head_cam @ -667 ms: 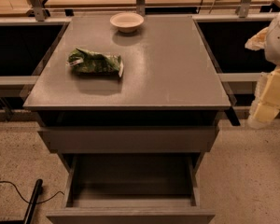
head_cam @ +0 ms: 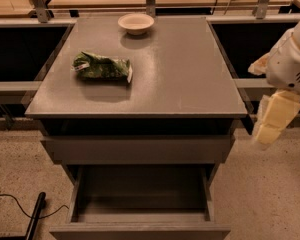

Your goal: Close middle drawer

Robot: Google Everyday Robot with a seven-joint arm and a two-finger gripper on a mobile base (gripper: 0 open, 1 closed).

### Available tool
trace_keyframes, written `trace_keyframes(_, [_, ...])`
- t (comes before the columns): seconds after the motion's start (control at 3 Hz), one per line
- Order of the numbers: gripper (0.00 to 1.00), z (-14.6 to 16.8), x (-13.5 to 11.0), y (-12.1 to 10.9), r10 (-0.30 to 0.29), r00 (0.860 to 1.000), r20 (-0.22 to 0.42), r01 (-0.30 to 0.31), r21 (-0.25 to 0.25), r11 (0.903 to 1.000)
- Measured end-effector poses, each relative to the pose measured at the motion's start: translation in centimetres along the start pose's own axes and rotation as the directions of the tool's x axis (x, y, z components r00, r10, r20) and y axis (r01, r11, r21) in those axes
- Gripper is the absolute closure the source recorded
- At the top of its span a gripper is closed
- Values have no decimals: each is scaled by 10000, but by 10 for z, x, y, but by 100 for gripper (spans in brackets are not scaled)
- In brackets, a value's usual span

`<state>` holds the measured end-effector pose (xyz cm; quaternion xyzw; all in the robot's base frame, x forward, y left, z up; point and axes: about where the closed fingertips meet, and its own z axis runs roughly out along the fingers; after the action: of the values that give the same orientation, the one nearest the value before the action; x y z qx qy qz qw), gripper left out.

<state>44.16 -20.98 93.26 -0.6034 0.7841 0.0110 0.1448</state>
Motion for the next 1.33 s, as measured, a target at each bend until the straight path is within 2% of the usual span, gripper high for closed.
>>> trace_keyframes(0.33, [0, 55, -7, 34, -197, 9919, 1254, 310, -882, 9956])
trace_keyframes(0.67, [0, 102, -5, 68, -175, 9566, 2908, 492, -1018, 9936])
trace_keyframes(1.0, [0, 108, -4, 73, -690, 9371, 3422, 951, -598, 9937])
trace_keyframes(1.33, [0, 127, -26, 90, -1116, 9368, 3317, 1362, -518, 9893])
